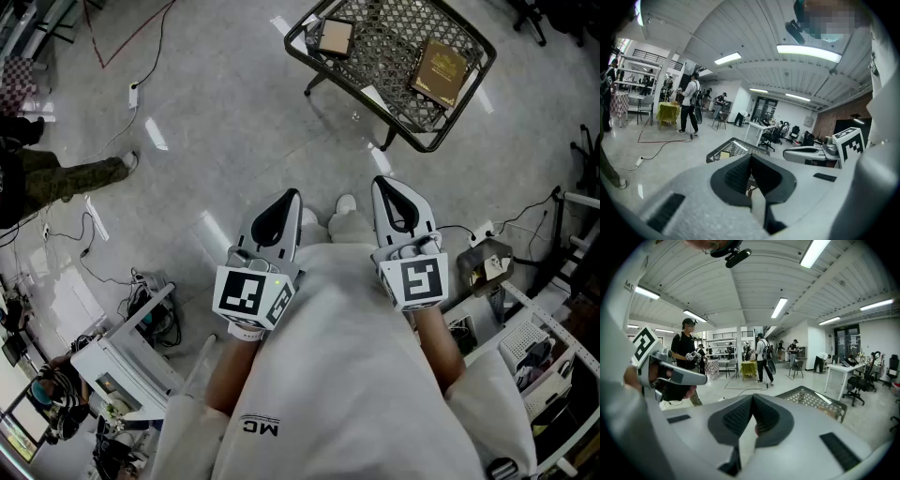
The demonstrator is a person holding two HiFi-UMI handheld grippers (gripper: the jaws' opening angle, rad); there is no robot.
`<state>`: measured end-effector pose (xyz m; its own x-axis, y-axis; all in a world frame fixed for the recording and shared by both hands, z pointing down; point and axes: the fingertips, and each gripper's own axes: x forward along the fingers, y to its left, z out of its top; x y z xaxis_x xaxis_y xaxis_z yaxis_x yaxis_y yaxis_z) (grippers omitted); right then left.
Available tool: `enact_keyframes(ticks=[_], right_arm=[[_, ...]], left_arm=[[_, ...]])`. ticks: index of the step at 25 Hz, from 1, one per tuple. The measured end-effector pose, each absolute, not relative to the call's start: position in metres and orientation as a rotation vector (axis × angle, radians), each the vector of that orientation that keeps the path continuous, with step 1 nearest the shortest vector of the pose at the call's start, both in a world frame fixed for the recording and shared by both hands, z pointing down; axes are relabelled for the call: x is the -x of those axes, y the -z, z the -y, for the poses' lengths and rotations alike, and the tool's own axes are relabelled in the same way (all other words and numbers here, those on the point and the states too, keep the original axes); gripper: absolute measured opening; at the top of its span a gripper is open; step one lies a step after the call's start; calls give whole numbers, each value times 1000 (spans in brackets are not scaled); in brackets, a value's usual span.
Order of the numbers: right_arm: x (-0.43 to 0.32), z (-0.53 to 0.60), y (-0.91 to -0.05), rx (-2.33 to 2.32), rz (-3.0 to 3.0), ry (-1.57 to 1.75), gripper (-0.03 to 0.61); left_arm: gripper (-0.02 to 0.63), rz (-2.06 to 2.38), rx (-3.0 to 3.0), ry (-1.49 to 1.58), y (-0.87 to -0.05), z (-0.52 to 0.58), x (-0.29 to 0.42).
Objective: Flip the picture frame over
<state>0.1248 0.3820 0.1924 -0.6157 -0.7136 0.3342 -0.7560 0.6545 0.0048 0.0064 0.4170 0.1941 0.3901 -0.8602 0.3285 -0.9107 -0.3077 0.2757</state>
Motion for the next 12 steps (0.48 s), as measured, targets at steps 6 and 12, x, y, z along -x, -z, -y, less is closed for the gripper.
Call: enact_keyframes(ticks=[6,12], right_arm=[[-159,-391,-177,-1194,2628,-244,17],[-200,-392,-182,-1200,2657,-271,17]], left_arm=[[25,1546,-2263,-162,-174,-421,-44],[25,1562,-2264,-161,-173,-419,-83]])
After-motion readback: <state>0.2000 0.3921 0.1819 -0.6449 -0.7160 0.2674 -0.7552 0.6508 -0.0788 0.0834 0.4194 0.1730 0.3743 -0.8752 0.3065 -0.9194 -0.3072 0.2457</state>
